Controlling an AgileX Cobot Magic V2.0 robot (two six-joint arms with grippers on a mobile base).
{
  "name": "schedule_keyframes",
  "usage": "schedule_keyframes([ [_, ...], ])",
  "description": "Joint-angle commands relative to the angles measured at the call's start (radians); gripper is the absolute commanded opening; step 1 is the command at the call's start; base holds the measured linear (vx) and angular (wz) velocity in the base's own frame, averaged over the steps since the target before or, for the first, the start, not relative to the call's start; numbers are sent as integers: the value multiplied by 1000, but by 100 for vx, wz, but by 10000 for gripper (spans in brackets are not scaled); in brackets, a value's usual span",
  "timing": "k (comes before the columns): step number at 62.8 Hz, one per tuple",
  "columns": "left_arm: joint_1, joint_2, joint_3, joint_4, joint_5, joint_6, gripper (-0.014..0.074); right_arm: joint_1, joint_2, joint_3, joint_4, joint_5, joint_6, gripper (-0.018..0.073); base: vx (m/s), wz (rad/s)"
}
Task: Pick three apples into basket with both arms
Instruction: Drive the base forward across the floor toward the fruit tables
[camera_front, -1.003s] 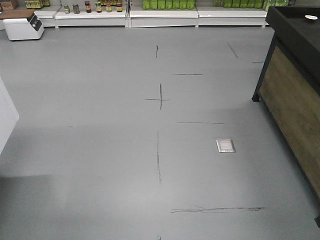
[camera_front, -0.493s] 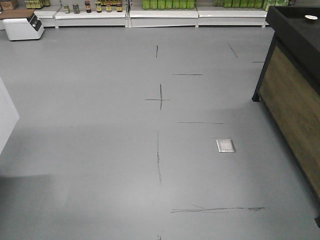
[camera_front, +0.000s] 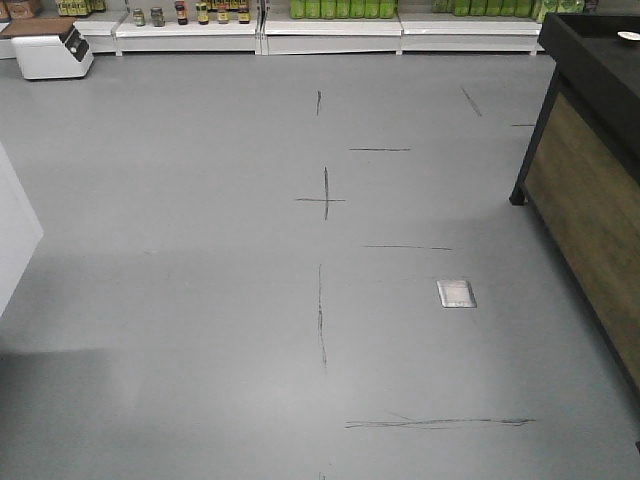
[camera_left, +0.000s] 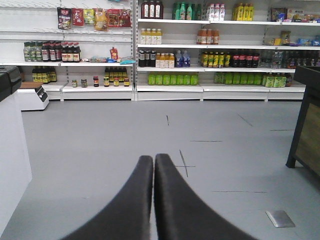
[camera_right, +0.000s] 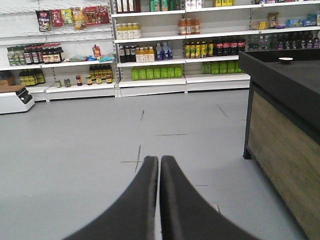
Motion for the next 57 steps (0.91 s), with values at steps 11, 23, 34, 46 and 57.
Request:
schedule_keyframes([
  [11, 3, -14, 23, -1, -77, -1, -6, -7, -11, 14, -11, -71, -9, -4, 5, 4],
  [23, 3, -14, 23, -1, -77, -1, -6, -7, -11, 14, -11, -71, -9, -4, 8, 2],
  [34, 3, -14, 23, -1, -77, -1, -6, -7, -11, 14, -11, -71, -9, -4, 9, 2],
  [46, 3, -14, 23, -1, -77, -1, -6, -7, -11, 14, -11, -71, -9, -4, 9, 12],
  [57, 3, -14, 23, -1, -77, -1, -6, -7, -11, 14, -11, -71, -9, -4, 10, 18],
])
